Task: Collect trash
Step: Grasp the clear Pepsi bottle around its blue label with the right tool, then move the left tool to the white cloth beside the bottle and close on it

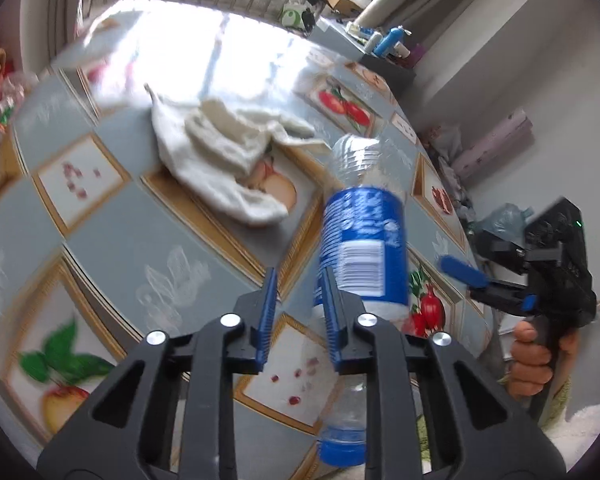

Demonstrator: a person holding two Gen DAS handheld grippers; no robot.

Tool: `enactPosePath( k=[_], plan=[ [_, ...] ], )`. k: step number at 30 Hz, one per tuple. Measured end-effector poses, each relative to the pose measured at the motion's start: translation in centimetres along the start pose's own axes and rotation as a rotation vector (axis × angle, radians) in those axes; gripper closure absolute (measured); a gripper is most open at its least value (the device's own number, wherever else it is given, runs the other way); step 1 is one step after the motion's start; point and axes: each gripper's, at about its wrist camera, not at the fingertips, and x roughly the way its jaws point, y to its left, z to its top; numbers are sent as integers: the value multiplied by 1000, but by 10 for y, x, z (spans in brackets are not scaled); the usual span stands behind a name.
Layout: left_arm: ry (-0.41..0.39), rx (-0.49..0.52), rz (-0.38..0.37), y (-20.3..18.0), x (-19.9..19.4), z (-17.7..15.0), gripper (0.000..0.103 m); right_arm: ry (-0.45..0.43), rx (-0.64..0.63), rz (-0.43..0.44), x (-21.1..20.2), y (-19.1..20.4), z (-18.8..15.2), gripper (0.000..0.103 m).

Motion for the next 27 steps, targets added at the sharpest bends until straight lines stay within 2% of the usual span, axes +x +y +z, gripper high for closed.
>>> enactPosePath(
  k=[5, 12, 13, 15, 19, 23, 25, 27],
  plan=[
    [44, -7, -89, -8, 19, -8, 88, 47, 8, -10, 22, -7, 1, 37],
    [70, 64, -182, -44, 47, -1, 91, 5, 30, -91, 5, -19, 12, 37],
    [75, 77, -190, -49, 51, 1, 91, -7, 32, -101, 1, -22, 14, 44],
    [68, 109, -188, -54, 54, 6, 91, -25, 22, -127, -6, -24, 19, 45],
    [-34, 114, -100, -39, 41, 30, 91, -64, 4, -160, -18, -27, 26, 45],
    [-165, 102, 99, -14, 27, 58, 87, -99, -22, -206, -30, -28, 33, 45],
    [-184, 95, 185, -1, 32, 70, 87, -111, -32, -216, -36, -29, 35, 45],
    [-170, 94, 240, 10, 44, 80, 87, -114, -43, -227, -41, -30, 34, 45]
  ],
)
